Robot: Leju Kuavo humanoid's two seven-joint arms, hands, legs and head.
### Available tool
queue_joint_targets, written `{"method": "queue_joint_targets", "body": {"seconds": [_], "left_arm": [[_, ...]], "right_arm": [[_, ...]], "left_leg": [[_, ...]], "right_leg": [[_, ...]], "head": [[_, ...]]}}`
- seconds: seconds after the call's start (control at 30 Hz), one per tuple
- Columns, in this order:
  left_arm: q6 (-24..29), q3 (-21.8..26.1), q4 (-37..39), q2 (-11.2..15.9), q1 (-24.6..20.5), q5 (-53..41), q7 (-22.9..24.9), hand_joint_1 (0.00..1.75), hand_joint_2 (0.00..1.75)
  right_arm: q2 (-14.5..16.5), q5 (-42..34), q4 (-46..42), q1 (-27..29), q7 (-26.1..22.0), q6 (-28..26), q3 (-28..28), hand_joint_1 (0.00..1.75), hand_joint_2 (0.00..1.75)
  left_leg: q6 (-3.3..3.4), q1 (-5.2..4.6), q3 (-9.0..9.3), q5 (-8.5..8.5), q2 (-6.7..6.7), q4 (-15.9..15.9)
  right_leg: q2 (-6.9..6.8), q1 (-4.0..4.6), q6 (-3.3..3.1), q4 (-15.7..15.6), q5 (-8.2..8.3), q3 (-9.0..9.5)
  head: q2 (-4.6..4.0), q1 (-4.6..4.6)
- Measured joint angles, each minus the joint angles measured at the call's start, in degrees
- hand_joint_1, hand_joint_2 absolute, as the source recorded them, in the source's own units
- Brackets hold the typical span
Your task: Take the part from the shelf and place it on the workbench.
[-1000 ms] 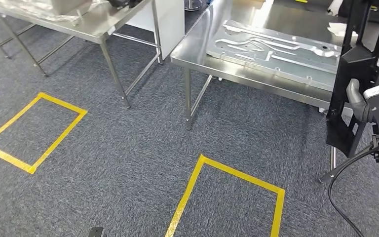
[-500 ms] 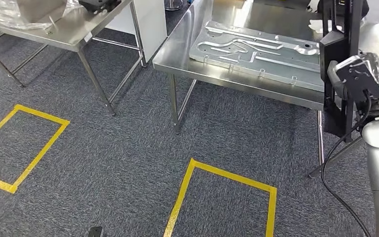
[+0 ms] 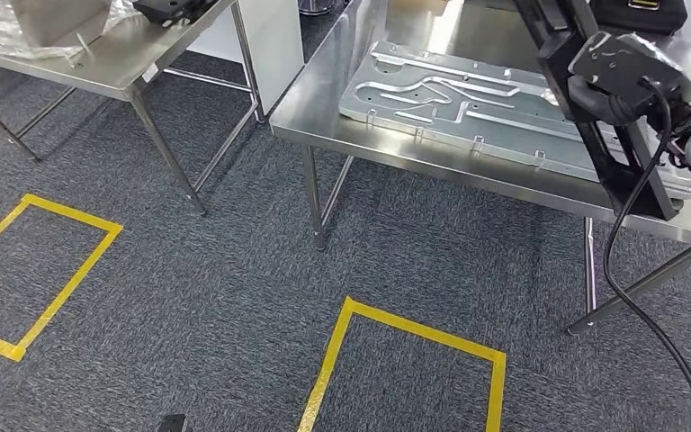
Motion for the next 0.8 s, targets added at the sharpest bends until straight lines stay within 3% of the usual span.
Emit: {"method": "queue_joint_targets", "body": {"seconds": [0.07, 0.17, 0.2, 0.23, 0.27, 0.33, 0.37, 0.4, 0.47, 0.57, 0.63, 0.7, 0.73, 0.77, 0.8], "left_arm": [[-0.14, 0.01, 0.00, 0.03, -0.02, 0.02, 0.17, 0.00, 0.00], [-0.32, 0.03, 0.00, 0.01, 0.02, 0.03, 0.29, 0.00, 0.00], [-0.36, 0.05, 0.00, 0.00, 0.11, 0.03, 0.32, 0.00, 0.00], [-0.38, 0.09, 0.00, -0.01, 0.20, 0.04, 0.36, 0.00, 0.00], [-0.40, 0.14, 0.00, -0.02, 0.28, 0.04, 0.38, 0.00, 0.00], [-0.50, 0.23, 0.00, -0.01, 0.43, 0.05, 0.40, 0.00, 0.00], [-0.58, 0.27, 0.00, 0.03, 0.54, 0.05, 0.40, 0.00, 0.00], [-0.66, 0.31, 0.00, 0.05, 0.63, 0.05, 0.40, 0.00, 0.00], [-0.78, 0.35, 0.00, 0.08, 0.63, 0.05, 0.40, 0.00, 0.00], [-0.84, 0.36, 0.00, -0.01, 0.36, 0.05, 0.38, 0.00, 0.00], [-0.85, 0.36, 0.00, -0.05, 0.33, 0.06, 0.35, 0.00, 0.00], [-0.87, 0.37, 0.00, -0.06, 0.48, 0.08, 0.33, 0.00, 0.00], [-0.87, 0.37, 0.00, -0.06, 0.60, 0.09, 0.33, 0.00, 0.00], [-0.87, 0.38, 0.00, -0.09, 0.71, 0.10, 0.31, 0.00, 0.00], [-0.85, 0.39, 0.00, -0.13, 0.79, 0.11, 0.25, 0.00, 0.00]], "right_arm": [[0.04, -0.81, 1.11, -1.82, -0.39, 4.42, 1.51, 1.75, 1.75], [0.07, -3.11, 3.28, -3.63, -0.80, 9.82, 3.96, 1.75, 1.75], [0.07, -3.89, 4.07, -3.77, -0.78, 11.10, 4.72, 1.75, 1.75], [0.08, -4.61, 4.72, -3.81, -0.69, 12.10, 5.39, 1.75, 1.75], [0.09, -5.31, 5.23, -3.93, -0.56, 12.84, 5.96, 1.75, 1.75], [0.10, -6.82, 5.95, -4.62, -0.16, 13.84, 6.84, 1.75, 1.75], [0.08, -7.52, 6.34, -5.18, 0.05, 14.17, 7.36, 1.75, 1.75], [0.04, -8.00, 6.68, -5.66, 0.28, 14.32, 7.95, 1.75, 1.75], [-0.11, -8.23, 7.11, -6.26, 0.61, 14.26, 9.08, 1.75, 1.75], [-0.38, -8.22, 7.09, -6.72, 0.72, 14.09, 9.90, 1.75, 1.75], [-0.47, -8.25, 7.32, -6.68, 0.67, 14.02, 10.39, 1.75, 1.75], [-0.50, -7.72, 7.79, -5.90, 0.74, 13.61, 11.12, 1.75, 1.75], [-0.54, -6.65, 7.92, -5.43, 0.89, 12.72, 11.63, 1.75, 1.75], [-0.62, -4.44, 7.76, -5.07, 1.14, 10.74, 12.35, 1.75, 1.75], [-0.80, -0.75, 7.21, -4.90, 1.54, 7.47, 13.37, 1.75, 1.75]], "left_leg": [[-0.57, 0.00, -0.64, -1.56, 0.04, 2.07], [-0.97, 0.14, -5.84, -5.54, 0.08, 12.76], [-0.97, 0.17, -7.75, -5.81, 0.09, 15.73], [-0.87, 0.18, -8.99, -4.91, 0.09, 16.83], [-0.63, 0.14, -9.35, -2.72, 0.09, 15.61], [0.23, -0.11, -8.02, 3.20, -0.01, 8.74], [0.70, -0.30, -7.09, 5.34, -0.06, 5.62], [1.07, -0.48, -6.32, 6.23, -0.08, 3.63], [1.51, -0.66, -5.42, 5.62, -0.02, 2.45], [2.07, -0.16, -3.33, 4.18, 0.06, -0.54], [2.25, 0.05, -1.78, 3.75, 0.00, -1.88], [2.27, 0.15, -0.48, 3.07, -0.13, -2.25], [2.20, 0.19, 0.20, 2.59, -0.20, -2.28], [2.10, 0.22, 0.83, 2.10, -0.27, -2.26], [1.96, 0.22, 1.45, 1.59, -0.33, -2.21]], "right_leg": [[0.08, -0.33, -0.76, -0.45, -0.46, 0.80], [0.19, -0.25, -1.55, -0.69, -1.50, 2.32], [0.32, -0.12, -1.62, -0.69, -1.94, 2.90], [0.47, 0.00, -1.65, -0.69, -2.40, 3.50], [0.62, 0.12, -1.62, -0.69, -2.89, 4.14], [0.89, 0.27, -1.48, -0.74, -3.88, 5.41], [1.04, 0.36, -1.31, -0.79, -4.30, 5.87], [1.16, 0.39, -1.08, -0.87, -4.61, 6.16], [1.33, 0.39, -0.47, -1.09, -4.99, 6.39], [1.09, 0.34, 0.42, 0.06, -6.30, 6.03], [0.85, 0.18, 1.02, 5.52, -8.70, 3.40], [0.77, -0.13, 1.60, 12.40, -10.37, -0.70], [0.74, -0.32, 1.81, 13.93, -9.57, -2.23], [0.68, -0.49, 1.94, 13.20, -7.44, -2.87], [0.59, -0.62, 2.00, 10.38, -4.22, -2.71]], "head": [[0.00, -0.02], [0.00, -0.04], [0.00, -0.04], [-0.01, -0.04], [-0.01, -0.04], [-0.01, -0.04], [0.00, -0.03], [0.00, -0.04], [-0.01, -0.05], [-0.01, -0.05], [-0.01, -0.03], [-0.01, -0.01], [0.00, -0.01], [0.00, -0.01], [0.00, -0.01]]}}
